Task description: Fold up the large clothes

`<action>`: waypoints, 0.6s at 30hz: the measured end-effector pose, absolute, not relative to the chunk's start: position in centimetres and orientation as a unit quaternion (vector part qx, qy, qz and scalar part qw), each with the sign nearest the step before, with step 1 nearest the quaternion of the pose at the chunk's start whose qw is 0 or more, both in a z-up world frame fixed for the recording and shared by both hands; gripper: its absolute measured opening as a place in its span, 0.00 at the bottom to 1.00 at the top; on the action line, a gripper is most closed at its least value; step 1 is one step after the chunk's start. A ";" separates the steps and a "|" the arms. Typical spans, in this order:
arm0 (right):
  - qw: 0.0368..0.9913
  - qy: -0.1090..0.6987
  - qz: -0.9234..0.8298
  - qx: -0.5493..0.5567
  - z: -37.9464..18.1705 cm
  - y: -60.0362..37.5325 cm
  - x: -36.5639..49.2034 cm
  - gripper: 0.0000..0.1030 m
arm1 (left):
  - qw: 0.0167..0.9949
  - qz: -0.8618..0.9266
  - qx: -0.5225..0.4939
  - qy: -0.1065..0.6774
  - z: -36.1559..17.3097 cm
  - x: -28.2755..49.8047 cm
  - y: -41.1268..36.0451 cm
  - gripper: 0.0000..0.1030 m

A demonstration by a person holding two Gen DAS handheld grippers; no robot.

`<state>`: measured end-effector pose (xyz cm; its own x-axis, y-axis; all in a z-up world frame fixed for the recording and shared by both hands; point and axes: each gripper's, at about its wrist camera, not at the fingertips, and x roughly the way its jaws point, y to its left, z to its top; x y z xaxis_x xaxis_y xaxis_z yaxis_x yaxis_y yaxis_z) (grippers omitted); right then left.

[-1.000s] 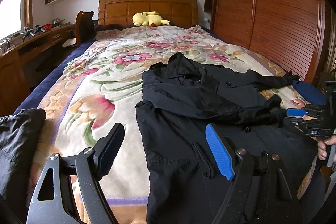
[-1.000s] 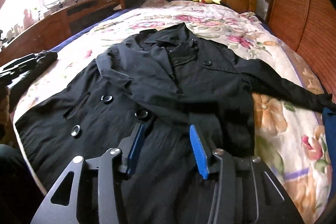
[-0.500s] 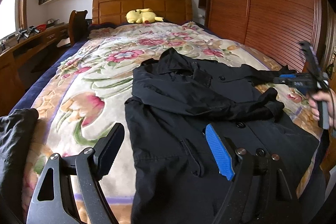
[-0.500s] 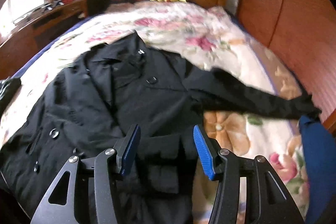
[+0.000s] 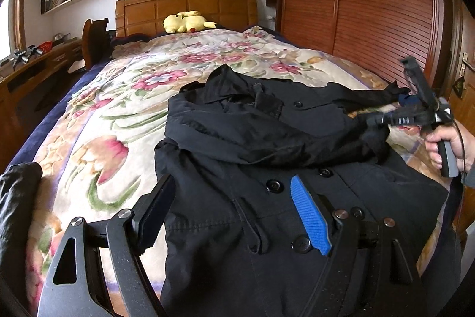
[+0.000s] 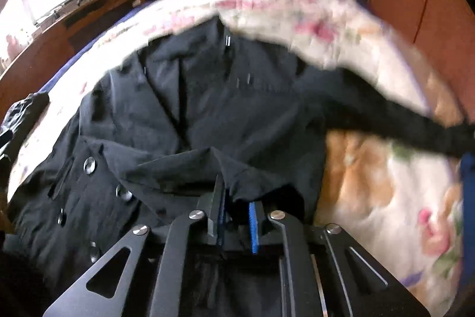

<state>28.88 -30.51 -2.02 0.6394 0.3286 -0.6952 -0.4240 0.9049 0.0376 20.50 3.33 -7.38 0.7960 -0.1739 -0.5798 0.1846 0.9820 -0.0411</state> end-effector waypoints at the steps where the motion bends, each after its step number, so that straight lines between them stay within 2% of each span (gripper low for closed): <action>1: 0.913 0.348 0.201 -0.068 -1.1 -30.6 28.4 0.10 | 0.948 -0.095 0.009 0.305 -7.4 20.5 3.2 0.78; 4: 0.945 0.268 0.159 -0.104 1.6 -30.8 26.9 0.10 | 0.948 -0.095 0.010 0.305 -7.4 20.5 3.1 0.78; 7: 0.953 0.237 0.142 -0.121 2.5 -30.9 26.0 0.10 | 0.947 -0.093 0.012 0.306 -7.5 20.4 3.2 0.78; 18: 0.919 0.338 0.193 -0.068 -4.0 -32.4 20.2 0.10 | 0.948 -0.093 0.007 0.304 -7.1 20.1 3.8 0.78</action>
<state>20.20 -32.41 -4.02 0.6970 0.3083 -0.6474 -0.4000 0.9165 0.0058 20.11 3.78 -7.13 0.7979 -0.1728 -0.5775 0.1812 0.9825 -0.0436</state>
